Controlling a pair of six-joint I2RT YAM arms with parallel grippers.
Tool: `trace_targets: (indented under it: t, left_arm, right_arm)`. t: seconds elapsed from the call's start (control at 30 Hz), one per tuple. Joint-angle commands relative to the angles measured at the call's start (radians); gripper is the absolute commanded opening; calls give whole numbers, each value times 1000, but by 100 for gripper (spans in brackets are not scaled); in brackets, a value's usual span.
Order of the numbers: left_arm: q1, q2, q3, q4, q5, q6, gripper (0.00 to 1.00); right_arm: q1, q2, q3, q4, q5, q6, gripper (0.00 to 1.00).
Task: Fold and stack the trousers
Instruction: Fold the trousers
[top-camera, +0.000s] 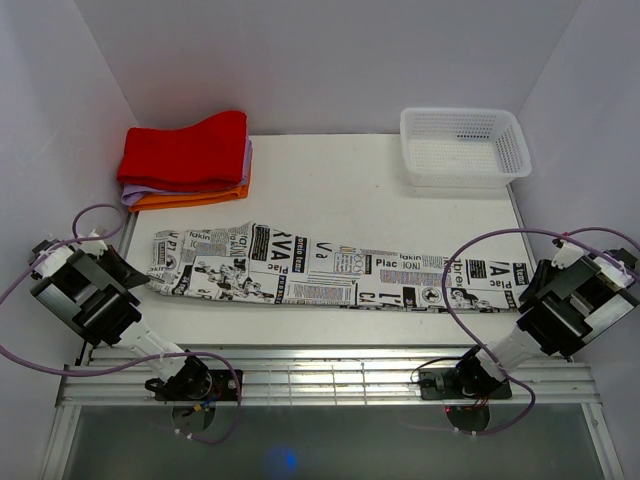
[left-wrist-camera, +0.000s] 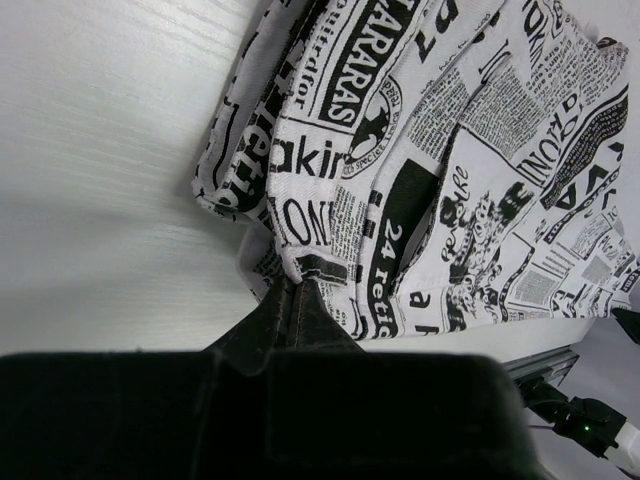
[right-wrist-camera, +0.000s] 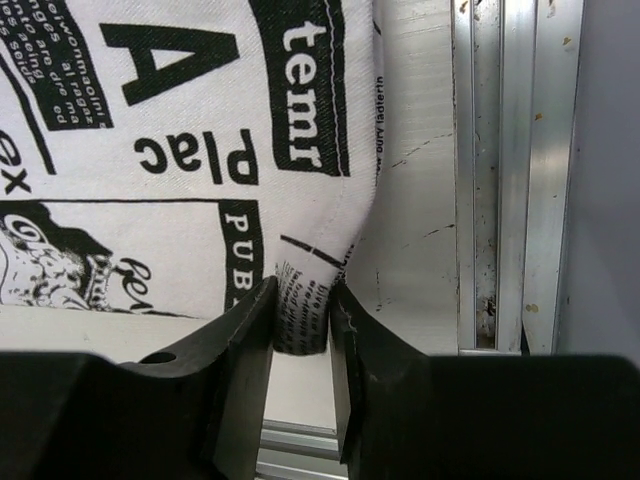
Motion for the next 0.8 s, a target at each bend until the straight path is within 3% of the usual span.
trace_targets:
  t: [0.0, 0.13, 0.17, 0.2, 0.23, 0.27, 0.43, 0.7, 0.77]
  left_arm:
    - [12, -22, -3, 39, 33, 15, 0]
    - [12, -24, -6, 39, 34, 16, 0]
    - [12, -24, -6, 39, 33, 16, 0]
    - [12, -25, -7, 41, 31, 19, 0]
    - [12, -25, -9, 39, 33, 19, 0]
    - [10, -25, -11, 41, 33, 19, 0]
    - [12, -24, -12, 41, 38, 19, 0]
    - [12, -20, -7, 41, 36, 16, 0]
    - [12, -17, -3, 39, 38, 12, 0]
  right_arm:
    - [-35, -43, 57, -14, -37, 19, 34]
    - [-33, -54, 50, -3, -19, 33, 36]
    - [-29, -55, 48, 0, -9, 41, 53]
    - [-29, -55, 48, 0, -6, 42, 53]
    - [-29, -57, 47, -3, -17, 38, 47]
    - [-24, -60, 42, 3, -16, 41, 31]
    - [-15, -51, 30, -6, -48, 50, 8]
    - [-3, -49, 7, -53, -118, 88, 8]
    - [-1, -28, -4, -43, -103, 93, 15]
